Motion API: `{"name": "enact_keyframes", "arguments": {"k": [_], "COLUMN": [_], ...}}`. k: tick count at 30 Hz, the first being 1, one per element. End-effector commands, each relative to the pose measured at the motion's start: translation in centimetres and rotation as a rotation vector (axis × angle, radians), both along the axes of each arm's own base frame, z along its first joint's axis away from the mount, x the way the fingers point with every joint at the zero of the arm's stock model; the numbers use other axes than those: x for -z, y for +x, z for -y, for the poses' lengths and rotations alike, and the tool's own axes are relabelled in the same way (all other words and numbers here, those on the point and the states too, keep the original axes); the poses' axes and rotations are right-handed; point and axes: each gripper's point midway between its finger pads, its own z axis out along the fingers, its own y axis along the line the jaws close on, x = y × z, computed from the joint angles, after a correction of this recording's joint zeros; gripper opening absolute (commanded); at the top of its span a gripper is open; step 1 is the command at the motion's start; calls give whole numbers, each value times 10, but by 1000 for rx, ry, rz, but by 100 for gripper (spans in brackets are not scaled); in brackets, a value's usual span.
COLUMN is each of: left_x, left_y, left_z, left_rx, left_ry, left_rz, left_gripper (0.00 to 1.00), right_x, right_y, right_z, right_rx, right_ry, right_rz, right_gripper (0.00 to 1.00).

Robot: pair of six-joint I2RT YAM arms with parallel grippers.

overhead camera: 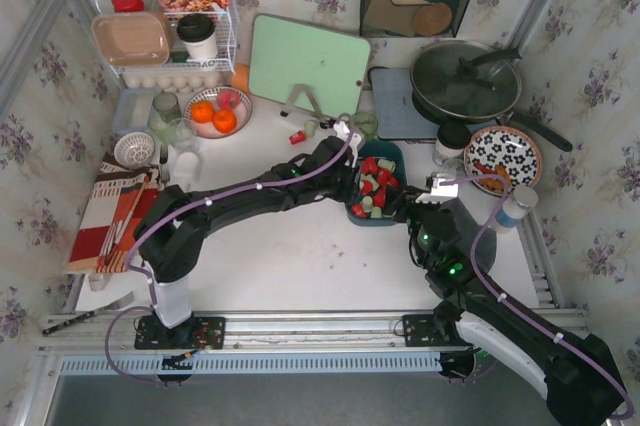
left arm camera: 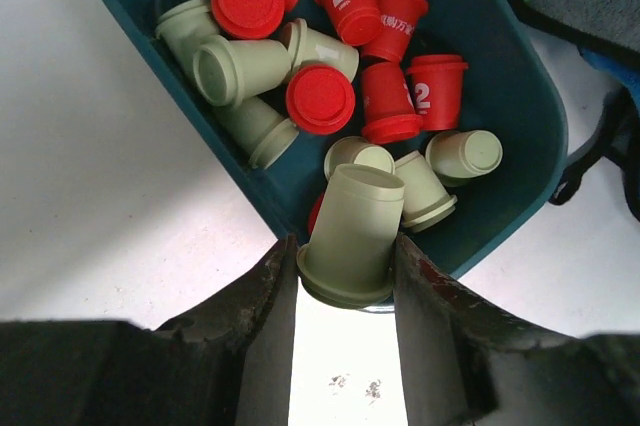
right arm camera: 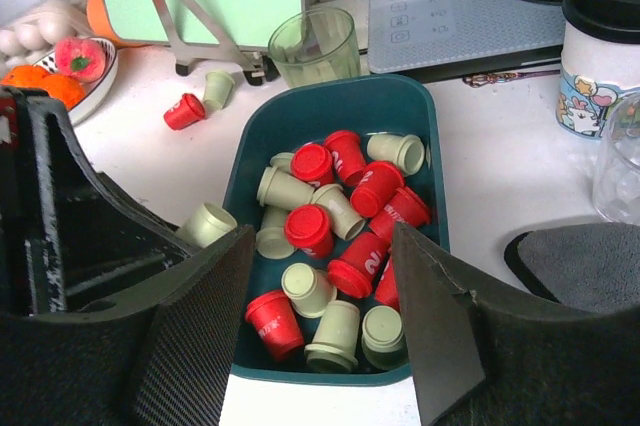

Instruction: Mix the coffee capsules in the storage basket

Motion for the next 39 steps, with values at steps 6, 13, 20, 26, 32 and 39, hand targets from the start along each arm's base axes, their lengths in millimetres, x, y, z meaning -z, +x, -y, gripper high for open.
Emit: {"name": "enact_keyframes", "arguments": {"k": [6,13,20,26,32,39], "left_x": [9,-11,-46,-60,-65,-65], "left_y": [-4,-7,-8,-14,-29,-41], "left_z": [23,20,-21,-78,-144,-202], "left_rx": [-1,6,-69,-167,-299,-420], "left_ry": [-15,-37,-36,44,107,164], "left_rz": [21,88,212,305,362,417], "left_gripper": [47,54,54,59,59,64], "right_x": [-2,-1,4,19,34,31], "right_y": [1,1,4,11,19,41], "right_z": [3,3,-7,-31,-61,-94], "right_rx": [24,24,-19,-128,-259,-343], "right_ry": [17,15,-15,-84,-136,-170], "right_rz": [1,-3,-20,-87,-136,-206], "right_gripper": [65,65,65,65,65,64]}}
